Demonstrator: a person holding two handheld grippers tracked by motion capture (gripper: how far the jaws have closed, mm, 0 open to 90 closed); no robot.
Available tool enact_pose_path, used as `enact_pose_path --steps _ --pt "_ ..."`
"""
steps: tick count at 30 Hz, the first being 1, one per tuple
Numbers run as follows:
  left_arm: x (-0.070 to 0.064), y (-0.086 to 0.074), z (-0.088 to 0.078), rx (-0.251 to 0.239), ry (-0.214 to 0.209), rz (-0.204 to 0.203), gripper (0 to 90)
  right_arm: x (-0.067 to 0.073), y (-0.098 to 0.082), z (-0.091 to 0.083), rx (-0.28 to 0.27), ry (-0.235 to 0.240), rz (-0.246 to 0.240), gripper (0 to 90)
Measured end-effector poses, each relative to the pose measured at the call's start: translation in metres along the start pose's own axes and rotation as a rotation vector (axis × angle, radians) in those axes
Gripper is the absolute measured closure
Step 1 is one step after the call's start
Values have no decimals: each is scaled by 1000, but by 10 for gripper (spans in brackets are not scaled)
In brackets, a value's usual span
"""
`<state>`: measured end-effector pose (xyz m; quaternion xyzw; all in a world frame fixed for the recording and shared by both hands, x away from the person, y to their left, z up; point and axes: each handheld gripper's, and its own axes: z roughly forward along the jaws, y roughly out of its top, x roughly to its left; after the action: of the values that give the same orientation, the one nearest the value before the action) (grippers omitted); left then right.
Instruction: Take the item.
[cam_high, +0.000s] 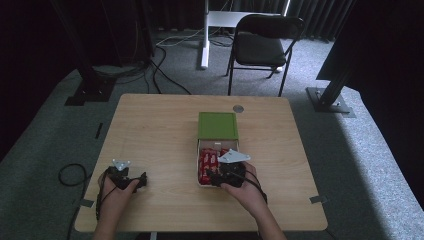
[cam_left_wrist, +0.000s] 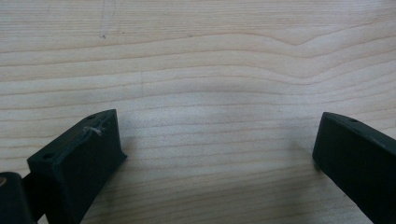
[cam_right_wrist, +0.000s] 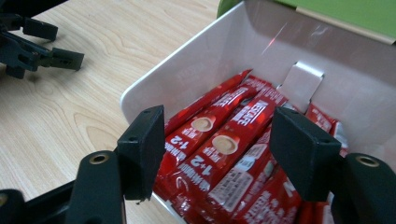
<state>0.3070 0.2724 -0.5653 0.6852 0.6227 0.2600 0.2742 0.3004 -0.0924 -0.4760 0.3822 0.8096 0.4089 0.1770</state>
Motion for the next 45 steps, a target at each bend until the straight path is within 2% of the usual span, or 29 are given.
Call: enact_pose_path --steps 4,7,10,12,14,17,18,19,20,24,27,34,42,45 --pt "0 0 0 0 0 0 19 4 -3 5 17 -10 2 391" --pt "0 0 0 0 0 0 19 6 -6 9 25 -24 -21 441" --pt "0 0 0 1 0 2 19 9 -7 12 25 -12 -7 457" --pt "0 0 0 0 0 0 19 9 -7 14 30 -32 -24 462" --pt "0 0 0 1 0 0 20 8 -7 16 45 -28 1 464" --pt "0 0 0 0 0 0 20 9 -8 19 34 -62 2 507" --pt "0 0 0 2 1 0 20 9 -8 19 33 -58 24 516" --pt "0 0 0 2 1 0 20 9 -8 19 33 -58 24 516" --pt "0 0 0 2 2 0 19 8 -8 21 34 -60 56 540" --pt "0 0 0 2 3 -2 20 8 -8 23 25 -125 67 559" --pt "0 0 0 2 4 -2 19 8 -8 25 25 -139 108 569" --pt "-1 0 0 2 5 -4 20 9 -9 30 15 -154 165 612" --pt "-1 0 0 1 6 -5 20 14 -10 36 17 -180 177 630" --pt "-1 0 0 -1 6 -8 20 16 -11 38 22 -189 168 681"
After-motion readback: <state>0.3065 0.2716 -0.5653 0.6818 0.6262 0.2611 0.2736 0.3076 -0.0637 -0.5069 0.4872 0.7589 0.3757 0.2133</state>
